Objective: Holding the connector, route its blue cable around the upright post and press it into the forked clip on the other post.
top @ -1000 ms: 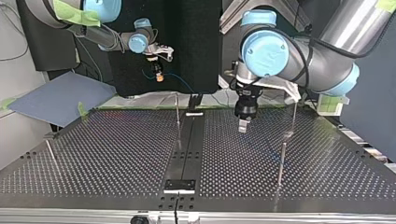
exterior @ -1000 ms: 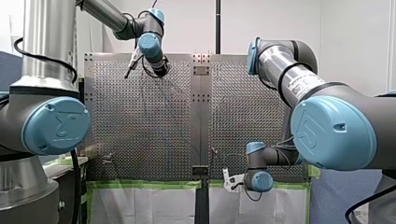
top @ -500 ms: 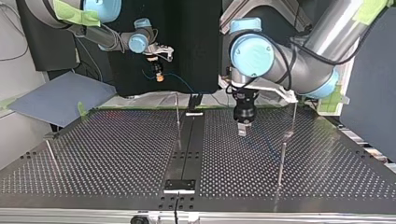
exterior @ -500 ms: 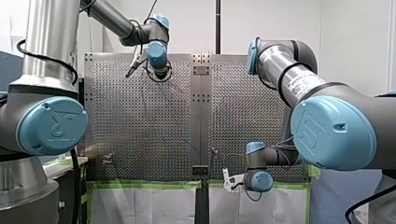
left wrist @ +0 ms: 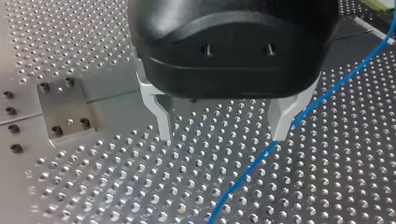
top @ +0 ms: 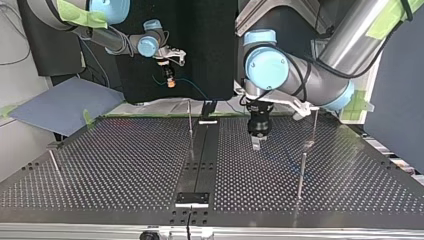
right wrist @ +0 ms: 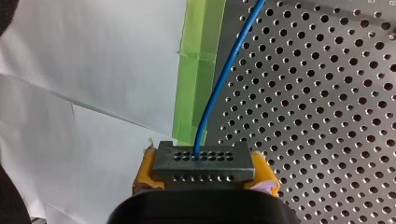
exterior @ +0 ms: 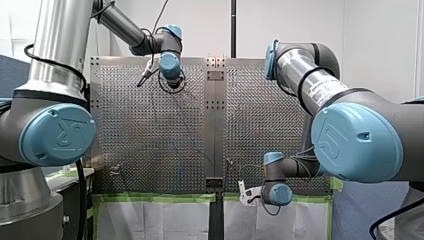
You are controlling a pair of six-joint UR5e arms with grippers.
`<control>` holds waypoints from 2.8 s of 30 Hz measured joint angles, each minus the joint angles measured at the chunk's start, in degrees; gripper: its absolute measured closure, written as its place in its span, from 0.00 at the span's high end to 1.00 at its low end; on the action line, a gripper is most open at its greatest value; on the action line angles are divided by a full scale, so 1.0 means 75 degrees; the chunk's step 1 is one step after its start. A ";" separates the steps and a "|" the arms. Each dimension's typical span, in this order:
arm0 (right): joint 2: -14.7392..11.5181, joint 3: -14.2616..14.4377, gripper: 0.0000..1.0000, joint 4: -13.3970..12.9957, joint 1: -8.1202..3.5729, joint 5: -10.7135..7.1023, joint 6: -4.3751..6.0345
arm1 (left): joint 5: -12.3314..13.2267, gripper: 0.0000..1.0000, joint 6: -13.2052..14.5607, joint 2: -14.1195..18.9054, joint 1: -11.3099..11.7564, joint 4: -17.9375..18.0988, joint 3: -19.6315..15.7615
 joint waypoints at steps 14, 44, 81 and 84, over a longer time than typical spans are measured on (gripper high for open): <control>-0.0001 -0.0001 0.00 0.0011 0.0003 0.0000 -0.0010 | 0.0548 1.00 -0.0107 -0.0181 0.0693 0.0242 0.0138; 0.0001 0.0000 0.00 -0.0033 0.0023 0.0003 0.0054 | 0.0285 1.00 0.0057 -0.1705 0.0351 0.0083 0.0242; 0.0006 -0.0001 0.00 -0.0099 0.0076 -0.0030 -0.0006 | -0.0240 1.00 -0.0697 -0.3573 -0.0834 0.1243 0.0135; 0.0006 -0.0001 0.00 -0.0120 0.0076 -0.0041 -0.0001 | -0.0207 1.00 -0.0804 -0.3788 -0.0911 0.1349 0.0135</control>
